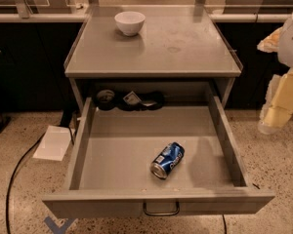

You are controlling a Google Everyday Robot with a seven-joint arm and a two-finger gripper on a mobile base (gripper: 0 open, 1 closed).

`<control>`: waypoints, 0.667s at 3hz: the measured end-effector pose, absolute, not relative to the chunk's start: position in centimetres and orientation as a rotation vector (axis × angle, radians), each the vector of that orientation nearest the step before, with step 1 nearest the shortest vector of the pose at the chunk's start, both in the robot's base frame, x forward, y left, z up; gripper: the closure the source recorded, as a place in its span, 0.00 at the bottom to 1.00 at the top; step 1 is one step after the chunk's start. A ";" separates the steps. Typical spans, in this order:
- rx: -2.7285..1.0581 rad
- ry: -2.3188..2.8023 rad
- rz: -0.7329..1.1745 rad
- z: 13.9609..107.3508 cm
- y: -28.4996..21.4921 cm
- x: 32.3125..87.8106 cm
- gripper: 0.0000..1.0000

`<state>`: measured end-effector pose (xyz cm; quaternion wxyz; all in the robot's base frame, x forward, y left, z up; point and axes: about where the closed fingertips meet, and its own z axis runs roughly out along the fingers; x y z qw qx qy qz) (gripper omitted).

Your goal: Pick pepsi can from top drawer and place on counter

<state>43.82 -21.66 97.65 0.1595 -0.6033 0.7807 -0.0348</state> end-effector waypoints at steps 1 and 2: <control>-1.720 2.211 -0.108 97.3 -21.6 44.2 0.00; -1.785 2.165 -0.113 94.5 -20.3 46.4 0.00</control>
Offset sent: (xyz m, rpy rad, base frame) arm 0.0556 0.0272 -0.0726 -0.0255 -0.0113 0.1281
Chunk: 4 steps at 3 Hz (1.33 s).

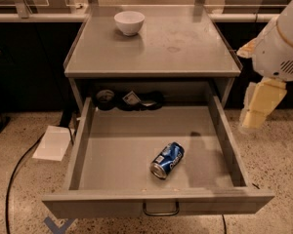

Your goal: Pick pepsi can from top drawer and place on counter

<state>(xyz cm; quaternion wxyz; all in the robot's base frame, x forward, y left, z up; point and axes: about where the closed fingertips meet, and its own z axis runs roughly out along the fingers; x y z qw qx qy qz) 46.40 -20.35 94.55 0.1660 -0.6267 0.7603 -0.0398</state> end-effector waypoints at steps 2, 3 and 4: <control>-1.952 2.098 -0.164 85.6 -18.6 50.5 0.00; -2.025 2.057 -0.064 79.7 -18.3 51.4 0.00; -2.029 2.053 -0.056 79.5 -18.2 51.4 0.00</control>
Offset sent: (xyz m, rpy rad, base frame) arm 0.0598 0.0203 -0.1418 -0.1166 0.0455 0.1649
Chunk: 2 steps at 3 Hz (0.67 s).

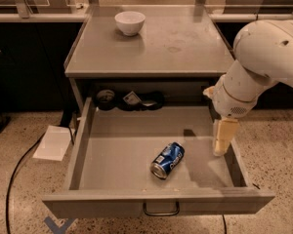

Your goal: Pick pepsi can from top drawer and place on counter

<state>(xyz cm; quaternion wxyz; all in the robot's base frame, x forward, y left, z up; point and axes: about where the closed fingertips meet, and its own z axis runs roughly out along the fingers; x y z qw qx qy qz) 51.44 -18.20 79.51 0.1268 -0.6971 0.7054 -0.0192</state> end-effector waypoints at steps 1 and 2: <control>-2.054 2.007 -0.056 79.4 -17.6 51.4 0.00; -2.149 1.884 -0.110 79.1 -15.8 51.7 0.00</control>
Offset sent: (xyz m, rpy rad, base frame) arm 0.0096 0.0482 -0.0087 -0.0603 -0.1147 0.2727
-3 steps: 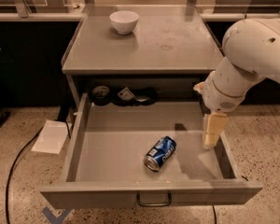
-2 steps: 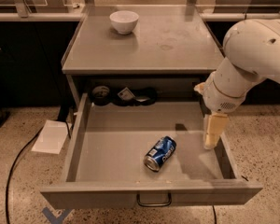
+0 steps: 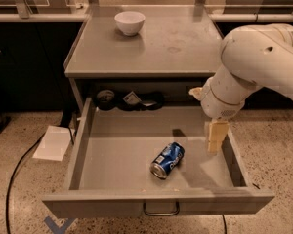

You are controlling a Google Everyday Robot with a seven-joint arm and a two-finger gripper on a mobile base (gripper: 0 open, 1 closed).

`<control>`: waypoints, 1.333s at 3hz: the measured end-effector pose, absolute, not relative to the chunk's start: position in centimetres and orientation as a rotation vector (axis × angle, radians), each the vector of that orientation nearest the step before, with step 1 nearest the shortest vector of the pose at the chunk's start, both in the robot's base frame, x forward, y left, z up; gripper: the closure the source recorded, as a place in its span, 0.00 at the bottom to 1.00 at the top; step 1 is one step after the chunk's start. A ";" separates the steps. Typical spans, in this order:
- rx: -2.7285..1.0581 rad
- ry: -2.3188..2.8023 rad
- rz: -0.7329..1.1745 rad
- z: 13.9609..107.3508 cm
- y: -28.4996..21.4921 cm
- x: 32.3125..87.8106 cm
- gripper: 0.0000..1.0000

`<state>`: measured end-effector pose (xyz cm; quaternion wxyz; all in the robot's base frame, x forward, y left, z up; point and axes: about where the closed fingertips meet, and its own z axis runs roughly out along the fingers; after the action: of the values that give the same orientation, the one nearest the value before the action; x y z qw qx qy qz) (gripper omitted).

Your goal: Pick pepsi can from top drawer and place on counter

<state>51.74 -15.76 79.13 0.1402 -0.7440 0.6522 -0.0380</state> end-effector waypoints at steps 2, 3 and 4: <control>-2.374 1.692 -0.164 74.9 -13.3 51.7 0.00; -2.410 1.685 -0.108 71.9 -13.2 51.8 0.00; -2.410 1.685 -0.108 71.9 -13.2 51.8 0.00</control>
Offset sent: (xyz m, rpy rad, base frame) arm 0.0010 0.0316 -0.0768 -0.1375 0.0288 0.2730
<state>51.76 -13.19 71.93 0.0994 -0.8148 0.5699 -0.0366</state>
